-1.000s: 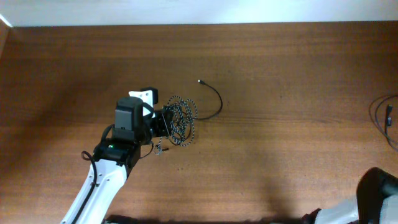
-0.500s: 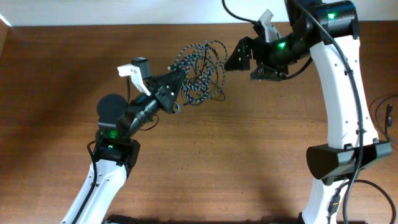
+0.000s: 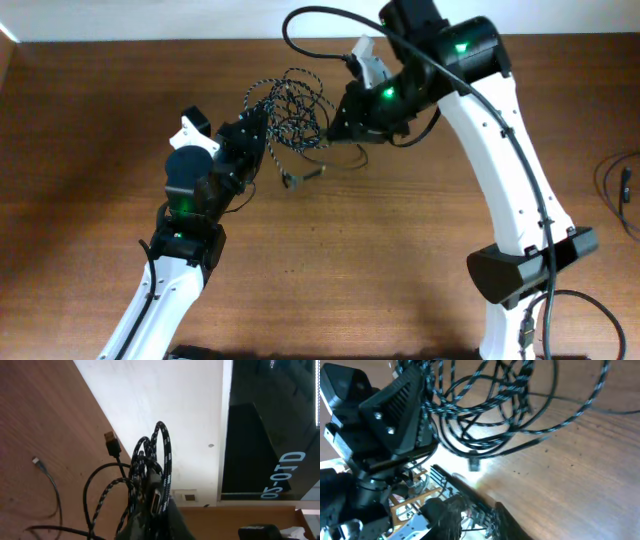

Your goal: Untangle cables

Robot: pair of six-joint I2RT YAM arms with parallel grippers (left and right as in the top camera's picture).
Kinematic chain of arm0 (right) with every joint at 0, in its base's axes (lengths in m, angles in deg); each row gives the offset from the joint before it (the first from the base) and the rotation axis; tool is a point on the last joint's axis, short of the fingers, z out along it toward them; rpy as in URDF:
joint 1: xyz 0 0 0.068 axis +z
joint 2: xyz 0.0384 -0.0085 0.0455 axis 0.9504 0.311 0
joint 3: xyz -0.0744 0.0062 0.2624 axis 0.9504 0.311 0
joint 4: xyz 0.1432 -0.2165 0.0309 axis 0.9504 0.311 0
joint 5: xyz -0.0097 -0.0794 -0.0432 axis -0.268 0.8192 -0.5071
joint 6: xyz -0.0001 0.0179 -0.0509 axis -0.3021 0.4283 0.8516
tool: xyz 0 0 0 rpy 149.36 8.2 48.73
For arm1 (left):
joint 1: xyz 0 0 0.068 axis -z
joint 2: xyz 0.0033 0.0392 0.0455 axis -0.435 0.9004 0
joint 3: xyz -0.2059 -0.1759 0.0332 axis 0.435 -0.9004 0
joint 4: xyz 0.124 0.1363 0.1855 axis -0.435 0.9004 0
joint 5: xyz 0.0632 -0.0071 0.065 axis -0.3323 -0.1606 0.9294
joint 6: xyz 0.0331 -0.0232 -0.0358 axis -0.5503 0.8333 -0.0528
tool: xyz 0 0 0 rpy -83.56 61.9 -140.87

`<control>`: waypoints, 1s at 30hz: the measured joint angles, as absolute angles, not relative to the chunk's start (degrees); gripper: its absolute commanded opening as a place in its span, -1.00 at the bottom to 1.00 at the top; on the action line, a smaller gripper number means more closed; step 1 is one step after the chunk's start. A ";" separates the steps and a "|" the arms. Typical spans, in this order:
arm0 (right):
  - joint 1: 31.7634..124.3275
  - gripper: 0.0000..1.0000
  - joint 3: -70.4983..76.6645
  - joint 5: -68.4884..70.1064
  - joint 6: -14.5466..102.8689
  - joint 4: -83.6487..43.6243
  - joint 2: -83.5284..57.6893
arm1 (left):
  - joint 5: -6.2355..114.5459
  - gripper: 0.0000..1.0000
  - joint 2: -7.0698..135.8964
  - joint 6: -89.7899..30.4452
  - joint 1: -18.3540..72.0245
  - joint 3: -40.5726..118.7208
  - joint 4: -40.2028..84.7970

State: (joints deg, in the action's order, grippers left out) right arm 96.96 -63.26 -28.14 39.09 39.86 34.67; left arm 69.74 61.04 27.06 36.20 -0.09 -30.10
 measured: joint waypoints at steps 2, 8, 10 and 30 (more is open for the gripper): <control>100.15 -0.49 -63.26 -25.54 31.48 39.52 34.67 | 70.09 -1.00 61.04 28.50 36.20 -0.09 -30.10; 106.60 -0.51 -63.24 -15.57 6.37 33.20 36.12 | 70.09 -1.00 61.04 30.60 36.20 -0.09 -30.08; 107.24 -0.52 -62.98 -15.55 3.84 30.49 38.72 | 70.33 -1.00 61.04 30.60 36.18 -0.09 -28.97; 85.60 -0.92 -62.37 20.21 15.22 29.92 17.84 | 88.38 0.98 60.91 17.22 35.94 0.37 11.25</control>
